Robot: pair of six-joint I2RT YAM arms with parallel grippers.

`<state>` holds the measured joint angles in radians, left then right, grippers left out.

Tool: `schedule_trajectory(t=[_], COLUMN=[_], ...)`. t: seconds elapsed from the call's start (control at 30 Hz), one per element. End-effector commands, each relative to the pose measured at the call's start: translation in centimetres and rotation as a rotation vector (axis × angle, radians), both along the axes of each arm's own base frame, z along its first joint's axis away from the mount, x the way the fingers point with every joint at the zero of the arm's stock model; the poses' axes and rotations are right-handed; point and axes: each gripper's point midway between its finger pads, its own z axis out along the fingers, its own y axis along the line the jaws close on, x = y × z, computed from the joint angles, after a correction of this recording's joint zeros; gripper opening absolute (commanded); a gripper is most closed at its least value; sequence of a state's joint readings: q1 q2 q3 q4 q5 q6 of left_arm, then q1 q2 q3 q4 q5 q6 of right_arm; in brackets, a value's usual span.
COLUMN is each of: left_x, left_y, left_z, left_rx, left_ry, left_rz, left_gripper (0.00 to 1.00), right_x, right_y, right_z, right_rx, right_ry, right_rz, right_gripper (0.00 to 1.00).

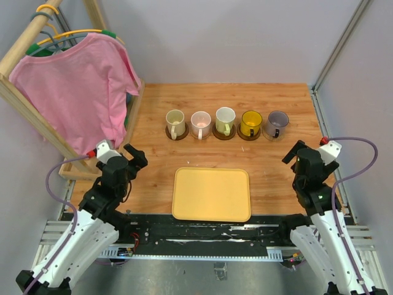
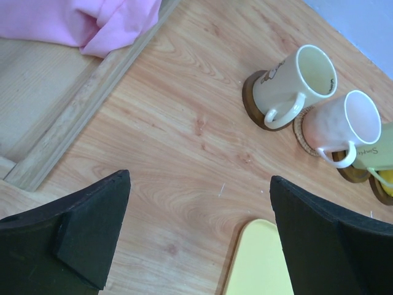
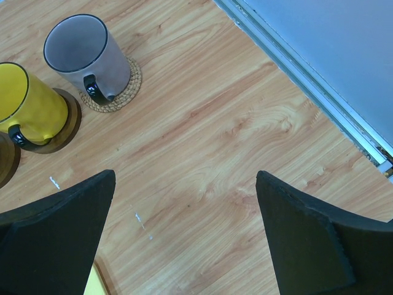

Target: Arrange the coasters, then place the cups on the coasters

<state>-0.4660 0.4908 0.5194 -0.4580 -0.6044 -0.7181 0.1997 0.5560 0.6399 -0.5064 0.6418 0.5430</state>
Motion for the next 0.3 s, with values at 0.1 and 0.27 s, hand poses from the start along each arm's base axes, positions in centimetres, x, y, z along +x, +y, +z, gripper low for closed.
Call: schedule_trajectory(t=[0.1,0.27], left_x=[-0.16,-0.10], left_y=[0.72,0.54], left_z=[-1.38,-1.76], left_rx=[-0.010,-0.005], left_ry=[0.013,0.026], left_rz=[0.050,0.041], left_gripper=[1.00,1.00], right_x=[-0.27,-0.27], right_y=[-0.20,-0.17], right_z=[-1.19,-1.30], right_rx=[0.004,0.004], right_ry=[0.035,0.038], right_rz=[-0.011,-0.008], right_gripper=[0.98,0.98])
